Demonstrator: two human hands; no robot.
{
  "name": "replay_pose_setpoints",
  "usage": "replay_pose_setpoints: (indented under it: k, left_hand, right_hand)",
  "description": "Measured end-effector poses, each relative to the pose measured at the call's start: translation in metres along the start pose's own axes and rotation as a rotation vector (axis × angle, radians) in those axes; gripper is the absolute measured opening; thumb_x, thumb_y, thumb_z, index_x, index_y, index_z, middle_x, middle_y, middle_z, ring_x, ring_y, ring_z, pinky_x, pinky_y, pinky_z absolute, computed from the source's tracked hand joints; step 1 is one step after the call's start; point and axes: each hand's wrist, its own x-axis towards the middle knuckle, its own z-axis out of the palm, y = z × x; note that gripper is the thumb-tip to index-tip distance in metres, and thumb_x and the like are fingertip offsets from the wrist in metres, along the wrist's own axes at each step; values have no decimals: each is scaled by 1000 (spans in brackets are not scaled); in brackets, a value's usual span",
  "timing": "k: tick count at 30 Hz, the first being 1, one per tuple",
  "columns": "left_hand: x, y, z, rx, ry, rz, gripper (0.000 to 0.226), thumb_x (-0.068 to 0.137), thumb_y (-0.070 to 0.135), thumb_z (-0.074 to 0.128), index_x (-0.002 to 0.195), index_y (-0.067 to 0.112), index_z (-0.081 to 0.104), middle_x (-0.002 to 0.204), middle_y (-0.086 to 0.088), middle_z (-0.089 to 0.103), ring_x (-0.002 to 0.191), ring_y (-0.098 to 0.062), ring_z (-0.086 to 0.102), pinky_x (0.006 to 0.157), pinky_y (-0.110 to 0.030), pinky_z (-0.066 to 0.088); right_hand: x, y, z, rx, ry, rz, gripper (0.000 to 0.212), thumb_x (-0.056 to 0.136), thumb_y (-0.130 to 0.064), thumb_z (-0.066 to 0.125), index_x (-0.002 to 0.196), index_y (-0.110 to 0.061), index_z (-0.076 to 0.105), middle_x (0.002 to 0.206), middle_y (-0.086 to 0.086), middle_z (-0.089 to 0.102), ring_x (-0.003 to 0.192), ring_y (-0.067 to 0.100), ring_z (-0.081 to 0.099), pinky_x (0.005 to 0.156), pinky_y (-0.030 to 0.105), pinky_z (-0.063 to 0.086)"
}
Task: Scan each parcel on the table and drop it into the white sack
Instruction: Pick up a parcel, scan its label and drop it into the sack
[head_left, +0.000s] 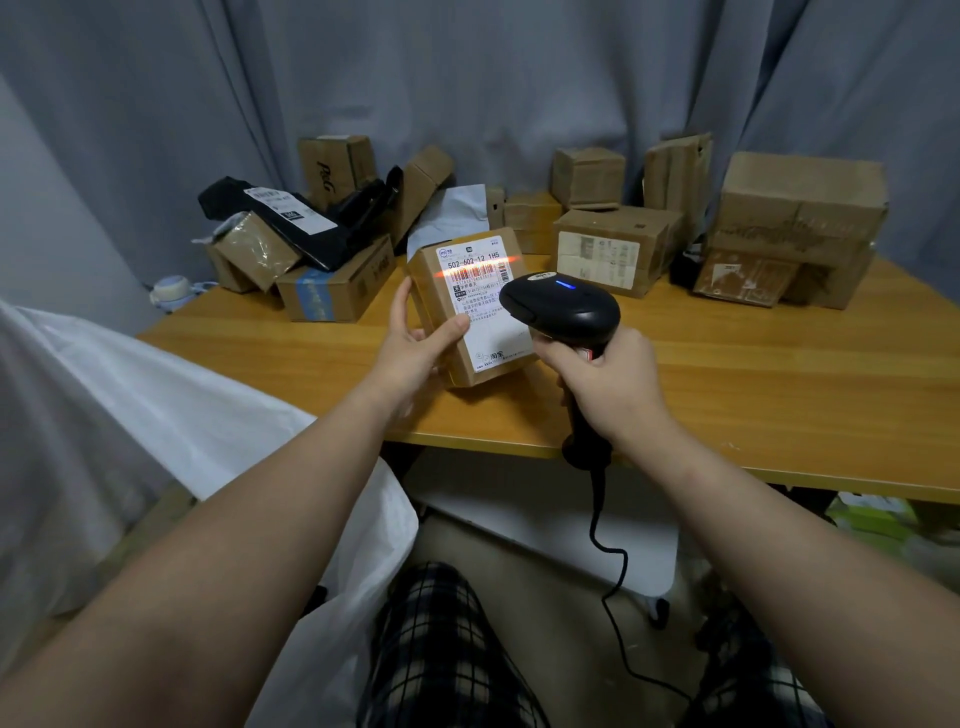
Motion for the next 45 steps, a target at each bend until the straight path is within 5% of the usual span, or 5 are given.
replay_pose_setpoints:
  k: [16,24,31,37,45]
  left_hand:
    - [-81,48,-81,89,247,274,80,83,26,73,148,32,25,122,8,55,105,1,60,80,-22,56]
    - [-165,-7,-192,735,478,51,79,72,56,74,139,39,36,137,-5,41,126,-22,42,104,-40,40]
    - [-152,-82,-214,1307,504,-207,78,75,58,67,140,30,34,132,-16,38,122,-34,36,100,-46,26]
    - [-111,-98,-197,1426,197,-313,61,87,59,55,139,31,39,136,-15,34,127,-35,32,106,-50,25]
    - [-59,-47,-163,1219,420,113,36,95,44,47,123,24,58,127,-6,43,121,-27,36,100,-39,28]
  right_hand:
    - [-17,-66,51,241,-263,-166,49,79,-24,75,87,21,56,69,38,55,53,29,58,53,46,50]
    - [-61,-57,138,63,-499,-141,49,78,-30,76,45,-20,42,42,-7,48,49,21,60,54,40,45]
    - [-77,-43,178,-44,-551,-81,36,77,-37,73,55,-23,48,52,-1,54,62,27,66,64,48,53]
    - [-75,-22,185,-114,-522,-11,27,78,-32,74,62,-26,52,58,-2,59,66,25,66,66,42,54]
    - [-26,-25,165,126,-343,118,36,81,-23,74,68,6,56,53,9,57,49,22,59,57,35,47]
